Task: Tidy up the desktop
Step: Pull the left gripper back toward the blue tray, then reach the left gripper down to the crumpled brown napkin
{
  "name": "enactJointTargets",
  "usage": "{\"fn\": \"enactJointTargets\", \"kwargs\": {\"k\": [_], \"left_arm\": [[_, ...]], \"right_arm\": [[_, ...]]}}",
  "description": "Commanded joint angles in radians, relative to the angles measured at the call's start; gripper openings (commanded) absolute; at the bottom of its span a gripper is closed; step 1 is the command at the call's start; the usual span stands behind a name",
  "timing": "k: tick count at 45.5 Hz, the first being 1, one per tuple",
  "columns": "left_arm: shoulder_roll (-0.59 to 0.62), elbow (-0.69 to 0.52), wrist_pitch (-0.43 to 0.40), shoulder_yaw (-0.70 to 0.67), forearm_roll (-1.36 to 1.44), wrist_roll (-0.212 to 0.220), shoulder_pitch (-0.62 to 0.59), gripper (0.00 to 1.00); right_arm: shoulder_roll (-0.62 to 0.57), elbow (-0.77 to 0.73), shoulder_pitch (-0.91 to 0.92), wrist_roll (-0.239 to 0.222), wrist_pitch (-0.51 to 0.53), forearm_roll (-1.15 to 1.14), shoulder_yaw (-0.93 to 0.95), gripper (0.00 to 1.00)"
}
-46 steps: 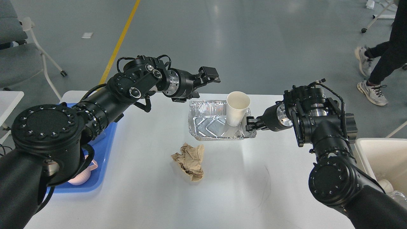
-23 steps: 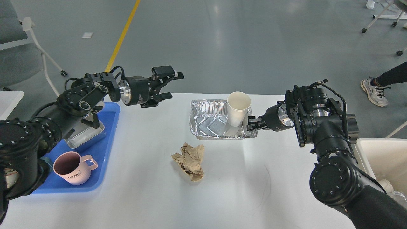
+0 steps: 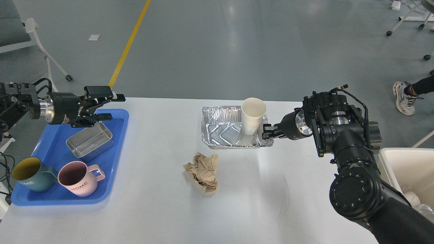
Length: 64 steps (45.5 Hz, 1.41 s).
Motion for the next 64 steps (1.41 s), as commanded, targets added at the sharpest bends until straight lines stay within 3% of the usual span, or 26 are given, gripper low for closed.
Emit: {"fn": "enactJointTargets", "kwargs": {"k": [1, 7, 10, 14, 18, 28, 37, 49, 64], "left_arm": [[0.075, -0.182, 0.111, 0.001, 0.065, -0.055, 0.014, 0.97], [0.215, -0.46, 0.241, -0.003, 0.154, -0.043, 0.011, 0.97], [0.272, -0.554, 0.274, -0.005, 0.159, -0.002, 0.008, 0.97], [0.365, -0.646, 0.277, -0.023, 0.157, 0.08, 0.005, 0.97], [0.479, -0.753, 0.269, -0.052, 0.157, 0.134, 0.005, 0.97], [0.811, -0.983, 0.194, -0.063, 0.168, 0.215, -0.026, 0.97], [0.973, -1.002, 0.09, -0.077, 0.174, 0.276, -0.058, 0.97], [1.02, -0.993, -0.011, -0.141, 0.185, 0.347, -0.092, 0.97], [1.001, -0.898, -0.002, -0.201, 0.265, 0.367, -0.113, 0.97]], "right_arm": [[0.001, -0.002, -0.003, 0.0, -0.001, 0.0, 0.0, 0.0], [-0.002, 0.0, -0.001, 0.0, -0.001, 0.0, 0.0, 0.0], [-0.002, -0.002, -0.001, 0.0, -0.001, 0.0, 0.0, 0.0], [0.0, -0.002, 0.0, 0.0, -0.001, 0.0, 0.0, 0.0], [0.001, -0.005, 0.0, 0.0, -0.001, 0.0, 0.0, 0.0], [0.001, -0.02, -0.001, 0.0, -0.001, 0.0, 0.002, 0.0], [0.001, -0.021, -0.001, 0.0, -0.001, 0.0, 0.002, 0.0], [0.004, -0.021, 0.0, 0.0, 0.001, 0.0, 0.003, 0.0], [0.003, -0.02, -0.001, 0.003, 0.004, 0.015, 0.002, 0.0]]}}
